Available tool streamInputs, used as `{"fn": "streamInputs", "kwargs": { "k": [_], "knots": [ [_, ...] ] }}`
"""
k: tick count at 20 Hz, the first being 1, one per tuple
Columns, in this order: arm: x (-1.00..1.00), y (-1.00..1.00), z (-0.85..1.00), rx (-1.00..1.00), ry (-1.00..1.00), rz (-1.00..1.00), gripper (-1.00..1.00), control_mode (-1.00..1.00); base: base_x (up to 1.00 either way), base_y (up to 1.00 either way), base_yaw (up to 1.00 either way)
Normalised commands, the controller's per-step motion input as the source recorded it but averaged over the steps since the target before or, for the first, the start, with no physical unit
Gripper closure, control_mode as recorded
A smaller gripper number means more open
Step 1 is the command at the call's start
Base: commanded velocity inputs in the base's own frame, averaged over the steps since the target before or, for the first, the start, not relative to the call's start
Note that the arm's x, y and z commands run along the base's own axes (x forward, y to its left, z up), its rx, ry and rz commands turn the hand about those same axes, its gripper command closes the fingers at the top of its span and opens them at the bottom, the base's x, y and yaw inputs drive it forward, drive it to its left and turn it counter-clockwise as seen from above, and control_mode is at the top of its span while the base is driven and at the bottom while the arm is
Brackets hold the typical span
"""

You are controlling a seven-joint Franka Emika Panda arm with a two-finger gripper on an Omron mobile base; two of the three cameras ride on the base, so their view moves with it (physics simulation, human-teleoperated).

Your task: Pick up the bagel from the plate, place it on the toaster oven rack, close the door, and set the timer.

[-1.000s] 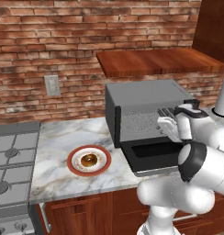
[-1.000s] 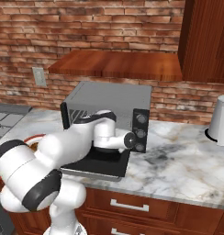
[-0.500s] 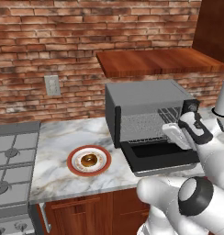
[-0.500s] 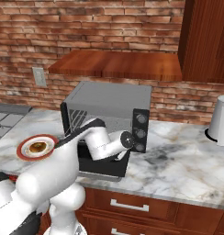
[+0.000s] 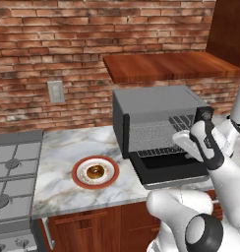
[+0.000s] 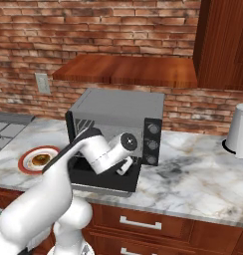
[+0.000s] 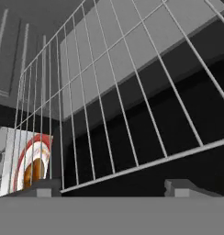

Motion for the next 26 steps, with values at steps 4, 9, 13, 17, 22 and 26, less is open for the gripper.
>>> {"fn": "streamInputs", "kwargs": {
  "k": [4, 9, 13, 17, 22, 26],
  "knots": [
    [-0.18, 0.51, 0.73, -0.02, 0.05, 0.0, -1.0, -1.0, 0.0, 0.0, 0.0],
    [-0.23, 0.76, 0.63, -0.1, 0.06, 0.02, -1.0, -1.0, 0.0, 0.0, 0.0],
    [-0.23, 0.97, 0.21, -0.25, 0.1, 0.01, -1.0, -1.0, 0.0, 0.0, 0.0],
    [-0.23, 1.0, 0.05, -0.26, 0.1, 0.0, -1.0, -1.0, 0.0, 0.0, 0.0],
    [-0.25, 1.0, 0.0, -0.21, 0.07, 0.0, -1.0, -1.0, 0.0, 0.0, 0.0],
    [-0.11, 0.84, 0.05, -0.22, 0.08, 0.0, -1.0, -1.0, 0.0, 0.0, 0.0]
  ]
}}
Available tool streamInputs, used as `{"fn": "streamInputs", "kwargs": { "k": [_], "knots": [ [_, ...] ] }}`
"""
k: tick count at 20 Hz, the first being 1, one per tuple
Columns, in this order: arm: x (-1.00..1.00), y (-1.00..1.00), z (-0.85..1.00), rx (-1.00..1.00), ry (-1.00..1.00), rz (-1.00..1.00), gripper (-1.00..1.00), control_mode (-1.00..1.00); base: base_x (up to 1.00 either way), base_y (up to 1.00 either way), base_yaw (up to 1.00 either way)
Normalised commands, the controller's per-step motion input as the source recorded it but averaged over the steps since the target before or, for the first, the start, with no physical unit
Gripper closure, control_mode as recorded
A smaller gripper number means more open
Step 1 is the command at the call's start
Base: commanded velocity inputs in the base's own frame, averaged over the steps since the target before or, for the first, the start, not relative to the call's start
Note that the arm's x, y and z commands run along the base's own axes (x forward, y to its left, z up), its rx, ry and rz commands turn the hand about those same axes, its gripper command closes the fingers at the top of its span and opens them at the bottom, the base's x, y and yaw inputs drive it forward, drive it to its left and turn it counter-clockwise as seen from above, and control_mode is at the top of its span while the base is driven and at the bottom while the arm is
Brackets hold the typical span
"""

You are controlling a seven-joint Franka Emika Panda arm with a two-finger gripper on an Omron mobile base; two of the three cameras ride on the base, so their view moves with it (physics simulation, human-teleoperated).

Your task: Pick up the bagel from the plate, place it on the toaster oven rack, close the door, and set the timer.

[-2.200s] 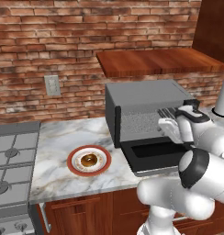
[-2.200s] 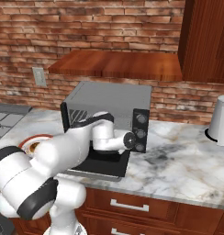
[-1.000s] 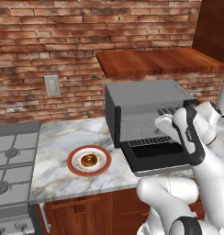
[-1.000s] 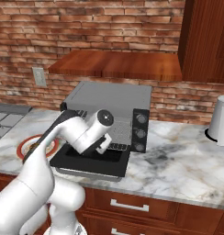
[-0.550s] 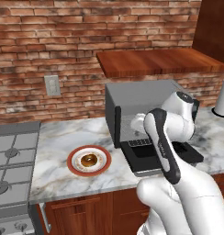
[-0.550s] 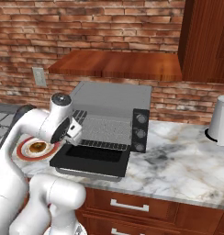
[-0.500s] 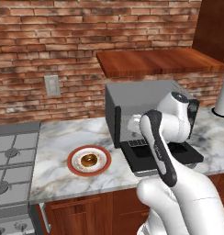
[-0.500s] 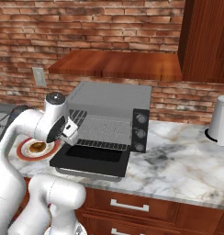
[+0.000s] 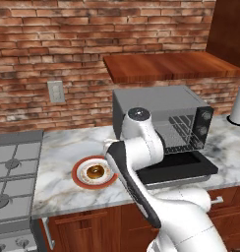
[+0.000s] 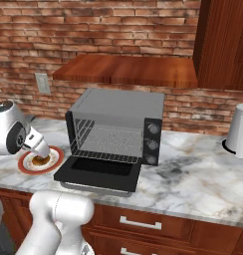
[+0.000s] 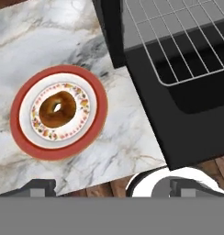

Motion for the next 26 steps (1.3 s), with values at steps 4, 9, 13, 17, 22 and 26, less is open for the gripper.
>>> {"fn": "streamInputs", "kwargs": {
  "k": [4, 9, 13, 17, 22, 26],
  "knots": [
    [0.0, 0.56, 0.01, -0.21, 0.12, 0.03, -1.0, -1.0, 0.0, 0.0, 0.0],
    [0.09, 0.34, 0.0, -0.22, 0.16, 0.06, -1.0, -1.0, 0.0, 0.0, 0.0],
    [0.09, 0.16, -0.04, -0.19, 0.13, 0.11, -1.0, -1.0, 0.0, 0.0, 0.0],
    [0.04, 0.02, -0.21, -0.14, 0.04, 0.23, -1.0, -1.0, 0.0, 0.0, 0.0],
    [0.09, 0.0, -0.48, -0.04, 0.01, 0.32, -1.0, -1.0, 0.0, 0.0, 0.0],
    [0.0, 0.0, -0.48, 0.01, -0.03, 0.32, -1.0, -1.0, 0.0, 0.0, 0.0]
  ]
}}
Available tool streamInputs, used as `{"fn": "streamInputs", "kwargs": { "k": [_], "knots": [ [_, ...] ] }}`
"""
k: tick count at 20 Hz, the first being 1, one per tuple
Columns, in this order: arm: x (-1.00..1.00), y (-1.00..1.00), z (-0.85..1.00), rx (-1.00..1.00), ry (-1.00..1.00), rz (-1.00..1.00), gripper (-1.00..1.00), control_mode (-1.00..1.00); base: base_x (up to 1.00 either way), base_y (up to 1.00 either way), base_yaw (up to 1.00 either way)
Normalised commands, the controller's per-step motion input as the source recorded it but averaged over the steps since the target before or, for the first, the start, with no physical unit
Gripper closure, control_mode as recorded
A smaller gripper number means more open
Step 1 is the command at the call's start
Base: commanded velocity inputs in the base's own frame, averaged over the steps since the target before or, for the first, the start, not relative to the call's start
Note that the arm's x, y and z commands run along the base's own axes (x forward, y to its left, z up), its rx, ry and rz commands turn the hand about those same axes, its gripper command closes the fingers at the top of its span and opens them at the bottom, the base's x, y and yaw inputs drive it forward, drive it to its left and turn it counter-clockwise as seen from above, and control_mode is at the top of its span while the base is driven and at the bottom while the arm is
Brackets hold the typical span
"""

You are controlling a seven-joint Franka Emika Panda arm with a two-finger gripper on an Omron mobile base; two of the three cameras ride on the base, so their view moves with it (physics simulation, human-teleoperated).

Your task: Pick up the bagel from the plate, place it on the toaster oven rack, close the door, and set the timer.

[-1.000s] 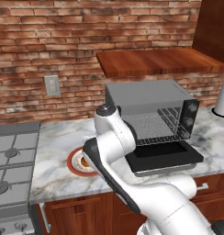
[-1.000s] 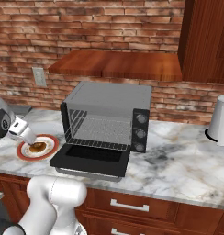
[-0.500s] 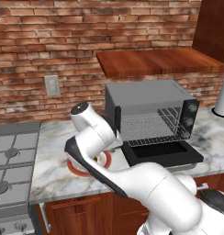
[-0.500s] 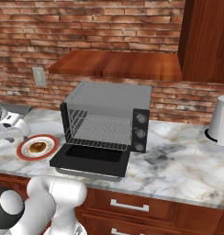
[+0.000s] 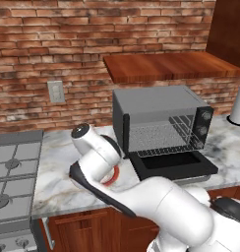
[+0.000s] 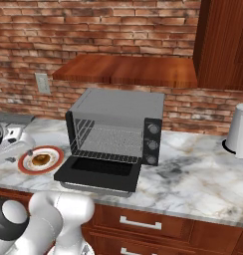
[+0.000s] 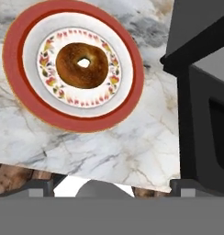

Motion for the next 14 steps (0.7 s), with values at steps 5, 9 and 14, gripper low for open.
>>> {"fn": "streamInputs", "kwargs": {
  "k": [5, 9, 14],
  "knots": [
    [0.18, 0.0, -0.26, 0.05, -0.04, 0.26, -1.0, -1.0, 0.0, 0.0, 0.0],
    [0.33, 0.02, -0.01, 0.0, 0.0, 0.16, -1.0, -1.0, 0.0, 0.0, 0.0],
    [0.3, 0.21, 0.0, 0.0, 0.0, 0.08, -1.0, -1.0, 0.0, 0.0, 0.0]
  ]
}}
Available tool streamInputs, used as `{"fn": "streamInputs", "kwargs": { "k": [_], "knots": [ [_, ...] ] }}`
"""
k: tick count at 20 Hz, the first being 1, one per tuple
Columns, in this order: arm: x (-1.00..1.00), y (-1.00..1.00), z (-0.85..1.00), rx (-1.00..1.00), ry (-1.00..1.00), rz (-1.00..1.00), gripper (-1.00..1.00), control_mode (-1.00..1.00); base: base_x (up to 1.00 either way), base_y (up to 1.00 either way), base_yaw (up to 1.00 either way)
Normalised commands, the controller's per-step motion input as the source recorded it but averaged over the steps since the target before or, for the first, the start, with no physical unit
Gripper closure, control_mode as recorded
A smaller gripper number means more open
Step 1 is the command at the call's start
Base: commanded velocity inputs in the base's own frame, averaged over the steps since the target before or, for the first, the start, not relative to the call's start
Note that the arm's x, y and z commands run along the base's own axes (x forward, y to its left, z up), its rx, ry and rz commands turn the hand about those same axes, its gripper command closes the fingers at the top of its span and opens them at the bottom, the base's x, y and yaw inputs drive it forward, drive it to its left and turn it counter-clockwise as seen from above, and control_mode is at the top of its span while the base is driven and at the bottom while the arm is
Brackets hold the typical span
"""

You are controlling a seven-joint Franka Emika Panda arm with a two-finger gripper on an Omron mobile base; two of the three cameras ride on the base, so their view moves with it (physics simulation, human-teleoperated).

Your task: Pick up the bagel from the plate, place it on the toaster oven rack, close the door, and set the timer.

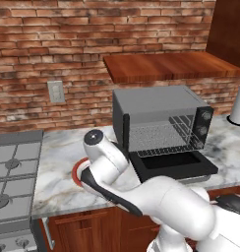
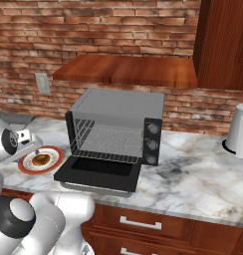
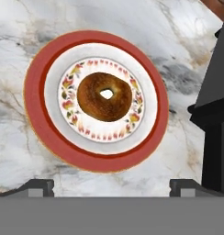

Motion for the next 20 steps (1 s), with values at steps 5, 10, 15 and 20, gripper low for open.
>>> {"fn": "streamInputs", "kwargs": {
  "k": [5, 10, 15, 20],
  "knots": [
    [0.24, 0.31, -0.07, -0.03, 0.03, 0.03, -1.0, -1.0, 0.0, 0.0, 0.0],
    [0.09, 0.14, -0.15, -0.07, 0.06, 0.0, -1.0, -1.0, 0.0, 0.0, 0.0],
    [0.13, 0.0, -0.15, -0.05, 0.03, 0.0, -1.0, -1.0, 0.0, 0.0, 0.0],
    [0.19, 0.0, -0.07, -0.02, 0.0, 0.0, -1.0, -1.0, 0.0, 0.0, 0.0]
  ]
}}
